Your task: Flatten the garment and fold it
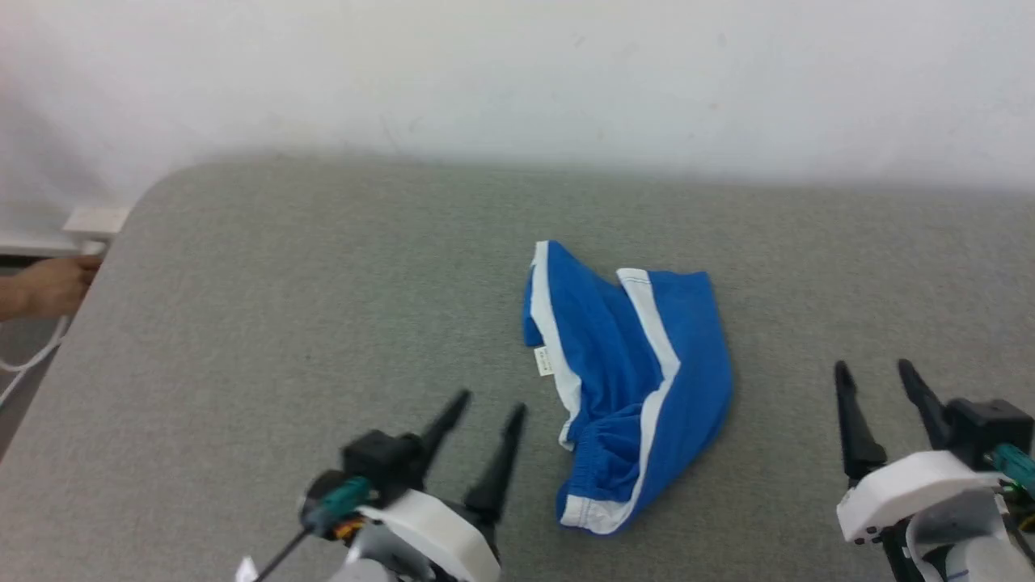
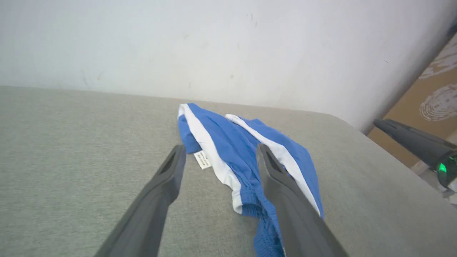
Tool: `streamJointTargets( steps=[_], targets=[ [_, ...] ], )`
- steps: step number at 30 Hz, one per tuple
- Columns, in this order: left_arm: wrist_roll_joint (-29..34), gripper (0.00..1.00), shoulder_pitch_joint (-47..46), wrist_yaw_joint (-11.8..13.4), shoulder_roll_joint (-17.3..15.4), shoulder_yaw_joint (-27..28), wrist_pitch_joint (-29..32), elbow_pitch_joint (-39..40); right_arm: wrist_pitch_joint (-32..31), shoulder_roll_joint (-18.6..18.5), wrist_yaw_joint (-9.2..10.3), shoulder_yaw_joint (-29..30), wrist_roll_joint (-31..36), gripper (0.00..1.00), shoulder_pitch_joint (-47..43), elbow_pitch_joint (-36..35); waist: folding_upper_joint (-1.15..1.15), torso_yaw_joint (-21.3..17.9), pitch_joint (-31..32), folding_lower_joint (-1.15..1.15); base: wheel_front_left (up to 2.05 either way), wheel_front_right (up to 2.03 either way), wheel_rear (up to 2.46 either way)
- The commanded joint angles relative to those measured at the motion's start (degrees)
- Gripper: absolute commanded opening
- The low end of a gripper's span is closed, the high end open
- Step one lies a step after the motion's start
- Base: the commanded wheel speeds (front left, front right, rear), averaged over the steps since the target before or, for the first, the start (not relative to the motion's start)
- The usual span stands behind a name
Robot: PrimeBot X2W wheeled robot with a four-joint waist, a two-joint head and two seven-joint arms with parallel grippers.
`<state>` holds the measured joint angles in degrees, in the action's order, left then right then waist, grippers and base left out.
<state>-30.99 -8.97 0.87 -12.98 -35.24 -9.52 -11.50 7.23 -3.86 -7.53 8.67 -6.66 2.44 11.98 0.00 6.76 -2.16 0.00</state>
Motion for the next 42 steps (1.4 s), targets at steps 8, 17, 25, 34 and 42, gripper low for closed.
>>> streamJointTargets(
  steps=[8,17,25,34,42],
  targets=[
    [3.82,1.0,4.08,2.84,2.51,14.94,-5.44,8.12,-15.69,-10.55,0.04,-12.01,-5.66,1.0,7.32,0.18,0.0,7.73,-2.18,0.0,0.0,0.0,0.0],
    [15.38,1.0,7.03,-2.55,7.96,21.32,-5.47,9.55,-30.72,-21.4,0.04,-20.74,-11.76,1.0,20.37,6.01,0.0,15.15,-8.63,0.0,0.0,0.0,0.0],
    [15.64,1.0,5.64,-4.43,10.04,20.89,-5.47,9.19,-37.27,-26.01,0.04,-25.0,-12.69,1.0,30.7,18.91,0.0,21.15,-13.66,0.0,0.0,0.0,0.0],
    [12.75,1.0,4.51,-2.68,10.09,18.12,-5.47,9.41,-36.54,-26.5,0.04,-30.74,-10.69,1.0,34.95,29.6,0.0,23.25,-15.08,0.0,0.0,0.0,0.0],
    [13.28,1.0,4.54,-2.73,10.09,18.36,-5.48,7.87,-28.48,-24.69,0.04,-32.87,-13.01,0.0,35.52,34.77,0.0,20.01,-12.69,0.0,0.0,0.0,0.0]
  ],
)
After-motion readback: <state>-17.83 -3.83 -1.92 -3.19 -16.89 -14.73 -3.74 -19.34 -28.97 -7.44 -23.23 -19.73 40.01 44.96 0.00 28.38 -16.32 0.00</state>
